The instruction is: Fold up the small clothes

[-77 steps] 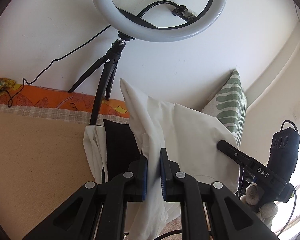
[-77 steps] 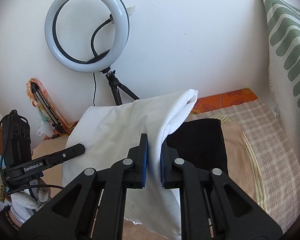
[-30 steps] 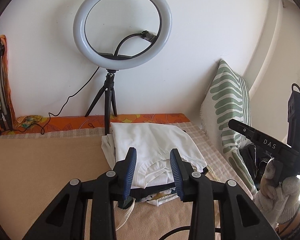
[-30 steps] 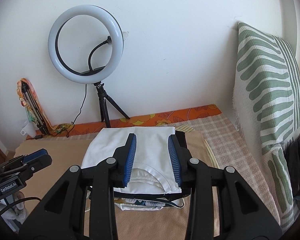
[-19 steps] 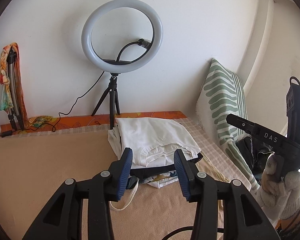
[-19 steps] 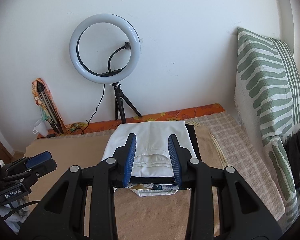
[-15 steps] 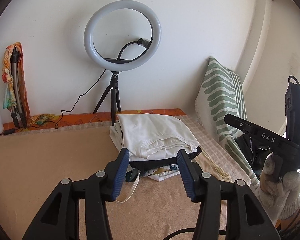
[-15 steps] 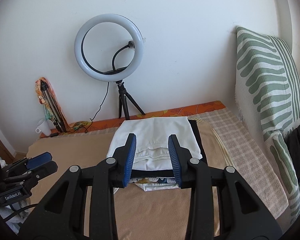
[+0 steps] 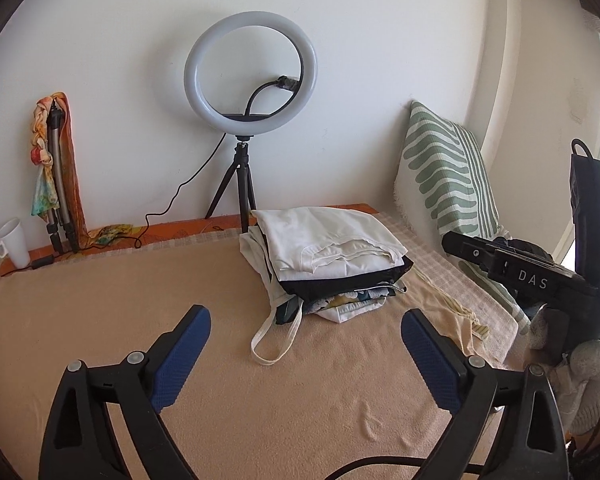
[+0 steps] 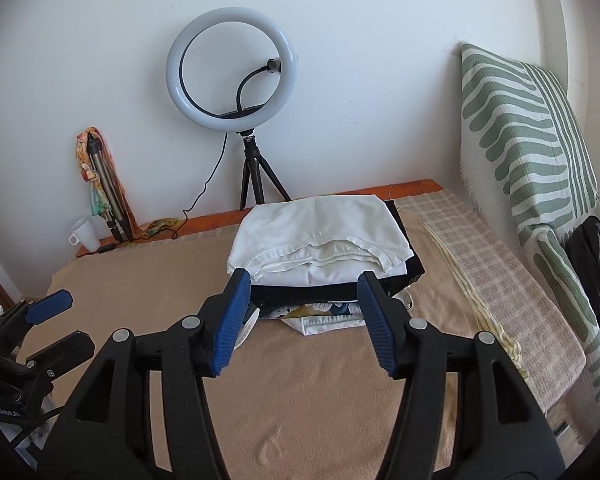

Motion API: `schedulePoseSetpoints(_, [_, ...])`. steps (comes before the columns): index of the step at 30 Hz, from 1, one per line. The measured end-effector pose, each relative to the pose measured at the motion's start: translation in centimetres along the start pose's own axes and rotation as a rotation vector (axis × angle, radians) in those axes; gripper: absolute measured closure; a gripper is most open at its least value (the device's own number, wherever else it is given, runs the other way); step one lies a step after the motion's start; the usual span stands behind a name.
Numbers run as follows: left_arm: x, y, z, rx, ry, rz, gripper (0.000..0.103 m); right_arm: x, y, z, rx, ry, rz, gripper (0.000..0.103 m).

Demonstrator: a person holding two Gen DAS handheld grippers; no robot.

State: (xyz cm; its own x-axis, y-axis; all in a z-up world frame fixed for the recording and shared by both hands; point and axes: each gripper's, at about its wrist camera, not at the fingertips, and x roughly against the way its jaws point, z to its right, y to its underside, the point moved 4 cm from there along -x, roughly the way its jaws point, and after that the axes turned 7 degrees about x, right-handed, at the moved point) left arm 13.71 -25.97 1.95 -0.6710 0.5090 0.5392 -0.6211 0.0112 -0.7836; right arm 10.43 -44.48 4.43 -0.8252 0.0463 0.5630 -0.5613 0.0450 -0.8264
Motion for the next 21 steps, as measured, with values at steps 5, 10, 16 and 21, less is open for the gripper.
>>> schedulePoseSetpoints(5, [0.7, 1.7, 0.0, -0.042, -0.014, 0.006, 0.004, 0.7, 1.8, -0.8, -0.011, 0.029, 0.013, 0.029])
schedulePoseSetpoints(10, [1.5, 2.8, 0.1, -0.082, -0.037, 0.027, 0.0, 0.7, 2.9, -1.6, -0.018, 0.02, 0.009, 0.016])
schedulePoseSetpoints(16, [1.8, 3.4, -0.2, -0.083, -0.107, 0.013, 0.0, 1.2, 3.5, -1.1, -0.06, 0.04, 0.038, 0.006])
schedulePoseSetpoints(21, [2.1, 4.1, -0.5, -0.097, -0.145, 0.039, 0.0, 1.2, 3.9, -1.3, -0.048, 0.065, 0.044, 0.001])
